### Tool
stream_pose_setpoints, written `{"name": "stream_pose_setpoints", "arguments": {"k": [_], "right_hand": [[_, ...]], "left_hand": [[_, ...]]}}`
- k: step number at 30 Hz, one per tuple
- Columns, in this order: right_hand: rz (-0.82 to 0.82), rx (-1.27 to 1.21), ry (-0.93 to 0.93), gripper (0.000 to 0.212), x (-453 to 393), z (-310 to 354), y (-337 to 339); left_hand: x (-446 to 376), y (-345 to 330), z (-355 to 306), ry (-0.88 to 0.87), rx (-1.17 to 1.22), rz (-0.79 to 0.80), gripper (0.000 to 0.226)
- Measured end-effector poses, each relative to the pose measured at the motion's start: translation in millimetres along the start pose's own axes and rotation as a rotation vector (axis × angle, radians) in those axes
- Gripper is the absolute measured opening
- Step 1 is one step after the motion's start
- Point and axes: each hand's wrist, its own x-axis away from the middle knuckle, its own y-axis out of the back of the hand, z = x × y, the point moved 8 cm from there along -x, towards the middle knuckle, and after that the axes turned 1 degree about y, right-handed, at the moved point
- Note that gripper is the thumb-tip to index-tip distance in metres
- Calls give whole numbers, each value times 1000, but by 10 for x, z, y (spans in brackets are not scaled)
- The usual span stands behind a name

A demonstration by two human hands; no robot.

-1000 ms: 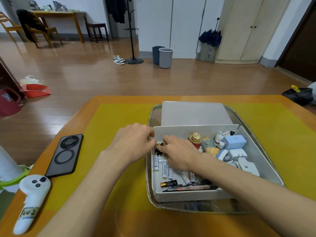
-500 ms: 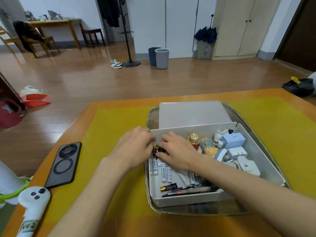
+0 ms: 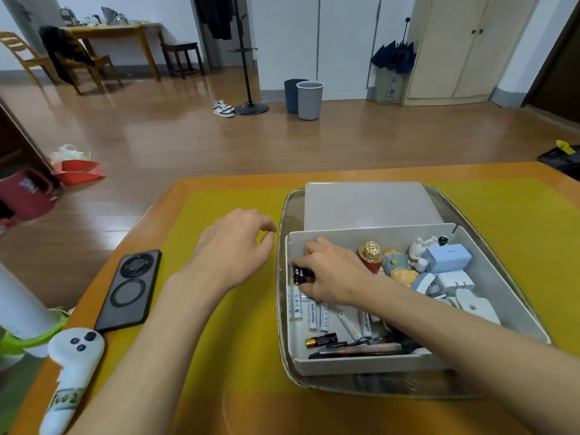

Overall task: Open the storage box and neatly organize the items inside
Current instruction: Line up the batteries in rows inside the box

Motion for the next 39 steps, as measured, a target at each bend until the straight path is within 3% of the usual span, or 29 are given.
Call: {"name": "stream_pose_setpoints", "arguments": {"k": [10, 17, 24, 29, 35, 39], "right_hand": [[-47, 15, -12, 30, 24, 6, 68], [-34, 2, -35, 41, 34, 0, 56], [-18, 22, -26, 36, 20, -22, 14], [-77, -135, -22, 41, 117, -76, 112], [-252, -181, -52, 28, 455, -405, 610], [-219, -12, -71, 27, 754, -678, 719]], "left_hand": [[24, -23, -55, -6, 12, 2, 25], [21, -33, -58, -11, 8, 12, 25], [10, -62, -116, -29, 5, 16, 24], [-1, -58, -140, -38, 2, 18, 25], [-8, -133, -391, -167, 15, 75, 24], [-1, -406, -635, -237, -18, 185, 24]]}}
